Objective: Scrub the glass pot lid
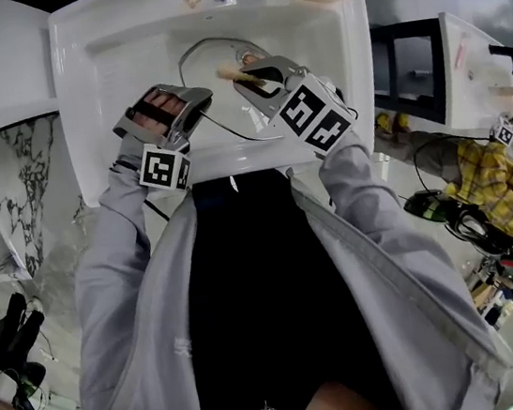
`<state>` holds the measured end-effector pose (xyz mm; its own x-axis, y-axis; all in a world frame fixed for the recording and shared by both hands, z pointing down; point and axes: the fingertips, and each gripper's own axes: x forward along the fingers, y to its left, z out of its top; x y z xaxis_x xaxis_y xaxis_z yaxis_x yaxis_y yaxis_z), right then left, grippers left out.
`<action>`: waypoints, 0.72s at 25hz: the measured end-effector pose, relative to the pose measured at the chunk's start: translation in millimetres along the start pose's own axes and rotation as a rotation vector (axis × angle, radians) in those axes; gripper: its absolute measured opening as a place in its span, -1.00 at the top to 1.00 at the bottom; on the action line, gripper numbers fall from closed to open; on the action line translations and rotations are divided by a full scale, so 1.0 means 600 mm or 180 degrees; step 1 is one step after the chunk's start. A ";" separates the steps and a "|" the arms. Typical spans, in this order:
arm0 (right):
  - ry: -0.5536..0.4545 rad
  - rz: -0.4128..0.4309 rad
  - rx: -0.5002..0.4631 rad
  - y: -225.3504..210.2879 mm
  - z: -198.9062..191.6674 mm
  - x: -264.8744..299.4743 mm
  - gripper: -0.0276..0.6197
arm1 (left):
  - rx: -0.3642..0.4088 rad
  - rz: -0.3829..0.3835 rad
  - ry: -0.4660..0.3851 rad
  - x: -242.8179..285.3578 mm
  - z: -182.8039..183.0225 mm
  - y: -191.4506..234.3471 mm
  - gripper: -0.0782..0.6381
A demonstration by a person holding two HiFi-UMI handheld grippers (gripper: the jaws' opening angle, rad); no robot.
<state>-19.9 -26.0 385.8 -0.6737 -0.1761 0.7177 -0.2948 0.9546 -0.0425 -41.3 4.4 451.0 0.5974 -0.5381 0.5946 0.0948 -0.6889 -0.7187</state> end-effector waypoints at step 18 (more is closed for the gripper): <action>0.0298 0.0384 -0.0109 -0.001 -0.035 0.142 0.82 | -0.0223 -0.0573 0.0270 0.015 -0.046 -0.096 0.36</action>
<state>-62.7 -36.7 461.7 -0.6362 -0.0379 0.7706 -0.1911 0.9754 -0.1098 -63.2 25.8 507.6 0.5063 -0.4404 0.7414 0.1366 -0.8080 -0.5732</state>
